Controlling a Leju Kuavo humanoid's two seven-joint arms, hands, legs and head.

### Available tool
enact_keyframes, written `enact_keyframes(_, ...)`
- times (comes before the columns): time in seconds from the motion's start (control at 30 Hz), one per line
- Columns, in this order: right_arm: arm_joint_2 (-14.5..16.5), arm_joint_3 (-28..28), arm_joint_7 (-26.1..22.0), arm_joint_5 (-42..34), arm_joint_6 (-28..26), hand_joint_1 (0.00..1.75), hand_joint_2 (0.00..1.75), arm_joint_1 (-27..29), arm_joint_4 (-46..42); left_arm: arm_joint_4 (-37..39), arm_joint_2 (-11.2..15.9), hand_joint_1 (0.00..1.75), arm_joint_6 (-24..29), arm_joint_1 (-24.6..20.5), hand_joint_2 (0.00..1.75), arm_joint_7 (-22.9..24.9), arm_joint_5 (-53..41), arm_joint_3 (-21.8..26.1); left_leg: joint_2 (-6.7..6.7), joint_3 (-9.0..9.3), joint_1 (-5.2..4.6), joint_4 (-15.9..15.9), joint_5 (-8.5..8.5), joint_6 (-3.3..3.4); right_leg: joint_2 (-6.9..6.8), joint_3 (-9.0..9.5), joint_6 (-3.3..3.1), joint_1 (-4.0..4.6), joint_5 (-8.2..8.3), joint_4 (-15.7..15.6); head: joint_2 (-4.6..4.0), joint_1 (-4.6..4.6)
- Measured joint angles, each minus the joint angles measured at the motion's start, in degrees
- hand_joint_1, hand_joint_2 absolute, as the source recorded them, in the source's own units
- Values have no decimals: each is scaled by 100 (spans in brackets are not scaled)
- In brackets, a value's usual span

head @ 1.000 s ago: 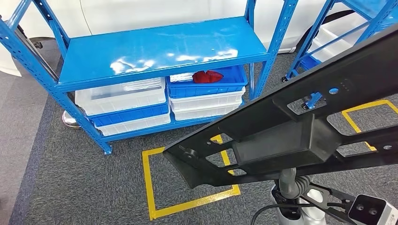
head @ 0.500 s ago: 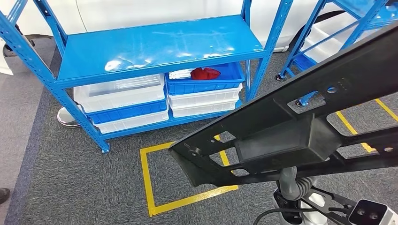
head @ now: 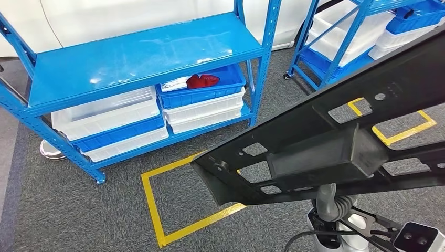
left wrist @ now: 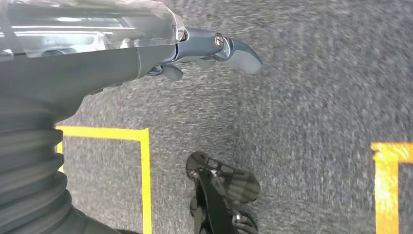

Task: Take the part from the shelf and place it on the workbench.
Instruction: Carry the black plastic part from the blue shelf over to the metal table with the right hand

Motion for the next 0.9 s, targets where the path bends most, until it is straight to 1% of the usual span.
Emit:
enact_keyframes(0.03, 46, 12, 0, 40, -52, 175, 175, -16, 47, 0, 1, 0, 9, 8, 175, -20, -29, -8, -108, 101, 12, -182, 121, 9, 111, -28, 13, -1, 6, 36, 0, 0)
enact_keyframes(0.07, 94, 31, 0, 81, -115, 175, 175, -38, 93, 0, 1, 0, 20, 13, 175, -37, -62, -17, -237, 265, 25, -522, 290, 22, 221, -62, 39, 6, 11, 84, 0, 1)
enact_keyframes(0.1, 116, 55, 0, 86, -152, 175, 175, -56, 113, 1, 0, 0, 31, 13, 175, -43, -73, -20, -341, 385, 34, -779, 359, 37, 274, -92, 69, 7, 16, 110, 0, 0)
enact_keyframes(0.13, 133, 80, 0, 86, -194, 175, 175, -72, 126, 1, -2, 0, 44, 14, 175, -46, -78, -21, -408, 431, 34, -892, 365, 55, 329, -126, 105, 3, 27, 127, 0, 0)
enact_keyframes(0.17, 143, 104, 0, 85, -227, 175, 175, -85, 134, 2, -4, 0, 55, 12, 175, -48, -82, -22, -400, 432, 28, -908, 365, 73, 383, -157, 146, -1, 47, 132, 0, 1)
enact_keyframes(0.2, 149, 129, 0, 79, -254, 175, 175, -94, 139, 3, -18, 0, 62, 9, 175, -49, -83, -23, -344, 427, 31, -910, 386, 102, 427, -181, 182, -9, 64, 127, 0, 0)
enact_keyframes(0.23, 151, 153, 0, 70, -277, 175, 175, -105, 139, 3, -30, 0, 68, 3, 175, -54, -81, -24, -287, 423, 38, -929, 410, 136, 395, -204, 216, -11, 53, 149, 0, 1)
enact_keyframes(0.27, 152, 178, 0, 62, -286, 175, 175, -125, 140, 3, -42, 0, 80, -3, 175, -60, -79, -24, -225, 420, 49, -949, 433, 170, 300, -253, 251, -9, -14, 240, 0, 1)
enact_keyframes(0.3, 155, 208, 0, 56, -291, 175, 175, -153, 142, 3, -57, 0, 101, -3, 175, -69, -71, -23, -158, 415, 58, -967, 450, 197, 173, -353, 284, -12, -150, 452, 0, 1)
enact_keyframes(0.33, 163, 239, 0, 54, -293, 175, 175, -180, 148, 2, -65, 0, 130, 2, 175, -81, -60, -22, -88, 407, 56, -971, 457, 213, 38, -506, 319, -24, -340, 788, 0, 1)
enact_keyframes(0.37, 173, 275, 0, 56, -295, 175, 175, -203, 159, 2, -76, 0, 155, 11, 175, -92, -45, -21, -15, 394, 53, -970, 458, 220, -34, -696, 354, -40, -537, 1202, 0, 1)
enact_keyframes(0.4, 185, 313, 0, 60, -297, 175, 175, -218, 173, 2, -87, 0, 173, 20, 175, -104, -27, -20, 60, 384, 49, -969, 458, 220, -63, -863, 382, -56, -679, 1567, 0, 1)
enact_keyframes(0.43, 195, 347, 0, 64, -300, 175, 175, -229, 192, 2, -99, 0, 181, 24, 175, -118, -12, -20, 134, 377, 48, -968, 458, 220, -78, -950, 400, -69, -724, 1772, 0, 1)
enact_keyframes(0.47, 202, 377, 0, 67, -304, 175, 175, -244, 209, 2, -110, 0, 182, 21, 175, -135, 4, -19, 201, 376, 48, -967, 457, 218, -95, -920, 407, -77, -659, 1746, 0, 1)
enact_keyframes(0.5, 208, 403, 0, 65, -308, 175, 175, -272, 227, 2, -124, 0, 182, 16, 175, -156, 21, -18, 263, 383, 47, -967, 453, 212, -133, -751, 400, -78, -492, 1450, 0, 1)
enact_keyframes(0.53, 215, 428, 0, 60, -313, 175, 175, -309, 243, 2, -140, 0, 182, 10, 175, -177, 38, -17, 319, 394, 45, -967, 448, 202, -211, -504, 379, -71, -298, 1011, 0, 1)
enact_keyframes(0.57, 222, 450, 0, 52, -317, 175, 175, -354, 258, 2, -152, 0, 182, 3, 175, -197, 52, -15, 368, 405, 33, -966, 440, 182, -336, -272, 335, -44, -161, 588, 0, 1)
enact_keyframes(0.6, 233, 472, 0, 42, -324, 175, 175, -404, 273, 2, -162, 0, 182, -2, 175, -211, 64, -14, 412, 414, 24, -967, 434, 155, -432, -106, 286, -15, -71, 264, 0, 1)
enact_keyframes(0.63, 242, 489, 0, 33, -330, 175, 175, -448, 286, 2, -167, 0, 182, -6, 175, -224, 72, -11, 455, 420, 16, -967, 430, 124, -491, -37, 240, 12, -50, 112, 0, 1)
enact_keyframes(0.67, 250, 500, 0, 25, -337, 175, 175, -487, 303, 2, -169, 0, 182, -10, 175, -237, 77, -10, 500, 425, 10, -972, 430, 91, -495, -43, 199, 35, -64, 83, 0, 1)
enact_keyframes(0.7, 256, 507, 0, 16, -343, 175, 175, -519, 319, 2, -170, 0, 183, -15, 175, -250, 82, -8, 551, 438, 8, -981, 431, 57, -431, -59, 170, 38, -46, 70, 0, 0)
enact_keyframes(0.73, 261, 511, 0, 10, -346, 175, 175, -541, 334, 2, -169, 0, 183, -23, 175, -264, 85, -7, 553, 445, 14, -971, 410, 23, -375, -55, 136, 24, -26, 43, 0, 0)
enact_keyframes(0.77, 266, 516, 0, 0, -349, 175, 175, -565, 348, 2, -168, 0, 186, -26, 175, -279, 86, -7, 485, 426, 20, -902, 343, -3, -318, -47, 98, 6, -2, 12, 0, 0)
enact_keyframes(0.8, 274, 525, 0, -10, -350, 175, 175, -590, 360, 2, -167, 0, 192, -27, 175, -290, 86, -6, 370, 353, 25, -716, 212, -24, -258, -38, 63, -13, 23, -22, 0, 0)
enact_keyframes(0.83, 282, 534, 0, -18, -350, 175, 175, -608, 372, 2, -166, 0, 197, -22, 175, -297, 85, -6, 220, 212, 36, -396, 23, -35, -199, -34, 36, -28, 41, -42, 0, 0)
enact_keyframes(0.87, 289, 542, 0, -28, -349, 175, 175, -624, 385, 2, -166, 0, 202, -10, 175, -302, 85, -6, 106, 24, 36, 10, -182, -40, -133, -45, 18, -26, 50, -45, 0, 0)
enact_keyframes(0.9, 294, 546, 0, -33, -347, 175, 175, -629, 399, 2, -167, 0, 204, 2, 175, -303, 84, -6, 47, -166, 35, 407, -342, -45, -64, -58, 10, -21, 55, -41, 0, 0)
